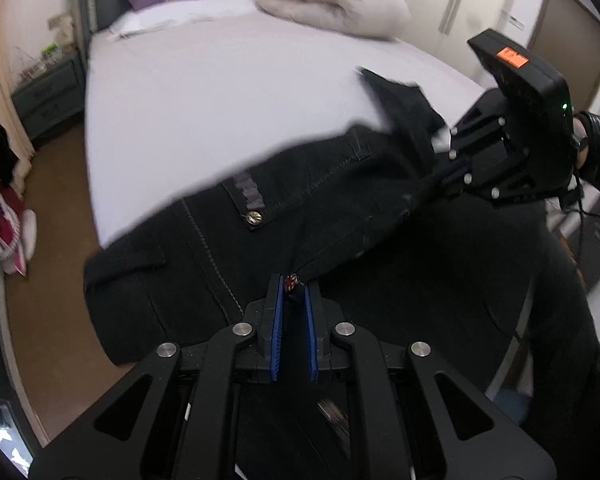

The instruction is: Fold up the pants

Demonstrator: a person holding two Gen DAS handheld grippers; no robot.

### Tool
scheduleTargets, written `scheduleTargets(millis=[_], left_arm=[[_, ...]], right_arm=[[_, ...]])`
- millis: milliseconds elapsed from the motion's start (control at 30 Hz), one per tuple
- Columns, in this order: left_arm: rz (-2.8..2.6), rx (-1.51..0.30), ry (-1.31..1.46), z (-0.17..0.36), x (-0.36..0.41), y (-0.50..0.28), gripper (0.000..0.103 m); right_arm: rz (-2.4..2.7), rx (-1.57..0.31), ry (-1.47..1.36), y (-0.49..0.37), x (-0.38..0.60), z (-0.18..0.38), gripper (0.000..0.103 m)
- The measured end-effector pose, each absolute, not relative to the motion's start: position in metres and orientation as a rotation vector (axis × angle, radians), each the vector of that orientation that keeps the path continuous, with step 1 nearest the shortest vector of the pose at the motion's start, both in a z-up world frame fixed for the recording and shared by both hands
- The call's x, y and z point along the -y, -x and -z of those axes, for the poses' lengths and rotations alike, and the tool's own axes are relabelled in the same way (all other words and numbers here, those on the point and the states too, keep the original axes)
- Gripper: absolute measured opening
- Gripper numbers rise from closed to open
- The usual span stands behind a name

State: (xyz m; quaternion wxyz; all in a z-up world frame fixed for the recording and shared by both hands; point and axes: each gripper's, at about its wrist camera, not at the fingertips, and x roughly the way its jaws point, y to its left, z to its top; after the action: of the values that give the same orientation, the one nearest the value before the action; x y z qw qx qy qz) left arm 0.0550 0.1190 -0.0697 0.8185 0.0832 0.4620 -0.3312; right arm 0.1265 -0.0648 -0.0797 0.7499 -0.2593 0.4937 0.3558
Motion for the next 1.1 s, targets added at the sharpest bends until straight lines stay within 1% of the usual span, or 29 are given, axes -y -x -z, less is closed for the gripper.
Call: scheduleTargets(millis=[167, 300, 400, 533, 567, 733, 833, 900, 1000, 1100], left_arm=[[0.78, -1.034, -0.249, 0.076, -0.105, 0.021, 0.009], [0.821, -1.054, -0.256, 0.073, -0.103, 0.062, 0.009], [0.847, -1.06, -0.326, 0.069, -0.095, 0.09, 0.009], [0.867, -1.076, -0.339, 0.06, -0.085, 0.107, 0.009], [0.869, -1.076, -0.338, 0.058, -0.084, 0.112, 0.009], [0.871, -1.082, -0.337, 0.053, -0.094, 0.097, 0.009], [0.857, -1.087, -0.331, 0.05, -0.093, 0.046, 0.009], [0.841, -1.1, -0.315, 0.062, -0.094, 0.031, 0.013], [0.838, -1.094, -0.282, 0.069, -0.099, 0.027, 0.015], [0.831, -1.119, -0.285, 0.057, -0.099, 0.029, 0.017]], right_arm=[[-0.735, -1.045, 0.802, -0.047, 0.053, 0.089, 0.005], [-0.71, -1.049, 0.854, -0.007, 0.046, 0.096, 0.005], [-0.689, -1.061, 0.845, 0.006, 0.045, 0.092, 0.005], [-0.647, -1.06, 0.872, 0.023, 0.038, 0.084, 0.005], [-0.639, -1.061, 0.875, 0.025, 0.032, 0.089, 0.005], [-0.617, -1.066, 0.894, 0.041, 0.02, 0.096, 0.005], [-0.599, -1.069, 0.935, 0.038, 0.013, 0.103, 0.005], [-0.573, -1.085, 0.921, 0.036, 0.012, 0.112, 0.005], [-0.543, -1.094, 0.869, 0.039, 0.015, 0.127, 0.005], [-0.522, -1.083, 0.841, 0.04, 0.015, 0.125, 0.007]])
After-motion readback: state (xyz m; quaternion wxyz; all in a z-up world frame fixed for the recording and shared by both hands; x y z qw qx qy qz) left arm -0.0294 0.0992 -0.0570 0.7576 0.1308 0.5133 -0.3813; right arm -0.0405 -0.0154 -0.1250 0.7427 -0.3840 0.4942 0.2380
